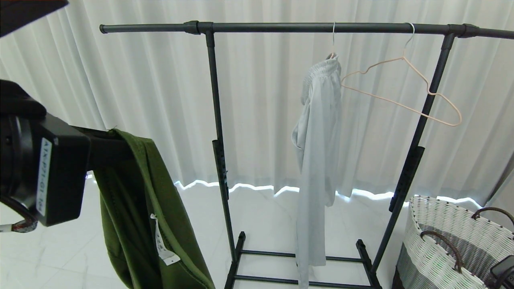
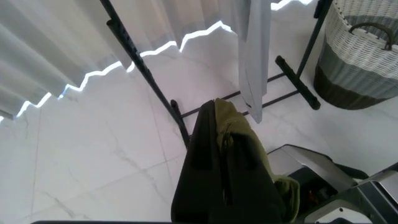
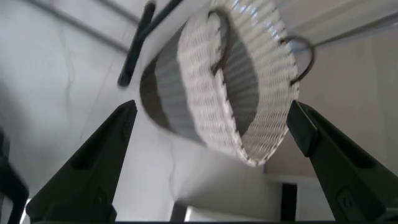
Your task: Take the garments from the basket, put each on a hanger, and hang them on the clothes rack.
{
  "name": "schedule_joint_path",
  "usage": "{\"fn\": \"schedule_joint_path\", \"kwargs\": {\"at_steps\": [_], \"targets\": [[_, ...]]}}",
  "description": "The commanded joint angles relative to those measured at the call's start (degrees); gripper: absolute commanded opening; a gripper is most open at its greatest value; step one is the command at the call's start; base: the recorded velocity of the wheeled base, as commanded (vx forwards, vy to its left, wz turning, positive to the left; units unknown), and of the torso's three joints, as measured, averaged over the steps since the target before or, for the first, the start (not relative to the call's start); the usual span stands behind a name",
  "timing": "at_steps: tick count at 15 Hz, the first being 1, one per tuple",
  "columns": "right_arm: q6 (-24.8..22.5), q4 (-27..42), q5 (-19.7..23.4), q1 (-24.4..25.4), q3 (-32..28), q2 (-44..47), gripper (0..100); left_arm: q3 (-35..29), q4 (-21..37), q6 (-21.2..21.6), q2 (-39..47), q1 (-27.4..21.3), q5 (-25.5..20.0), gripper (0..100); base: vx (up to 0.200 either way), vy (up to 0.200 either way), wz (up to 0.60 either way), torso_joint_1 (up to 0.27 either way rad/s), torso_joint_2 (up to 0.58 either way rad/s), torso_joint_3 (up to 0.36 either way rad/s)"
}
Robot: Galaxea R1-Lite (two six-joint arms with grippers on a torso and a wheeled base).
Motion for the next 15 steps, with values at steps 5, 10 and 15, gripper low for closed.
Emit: {"fn": "schedule_joint_path", "kwargs": {"at_steps": [5,10,15], "targets": [[5.25,0.87,0.50,-1.95,0.40,-0.43,100,0.17,-0.02,0.11,-0.21,1.48,-0.05,0,0.000,0.000,0.00,0.064,-0.10,-0.026],[15.00,7.02,0.59,-1.86,0.40,-2.89,100,2.46,-0.02,-0.15,-0.21,1.57,-0.05,0,0.000,0.000,0.00,0.239,-0.46,-0.212],[18.52,16.16,4.36,-1.95,0.40,-11.77,100,2.90,-0.02,0.20,0.14,1.57,-0.05,0,0.000,0.000,0.00,0.181,-0.48,-0.222]]}}
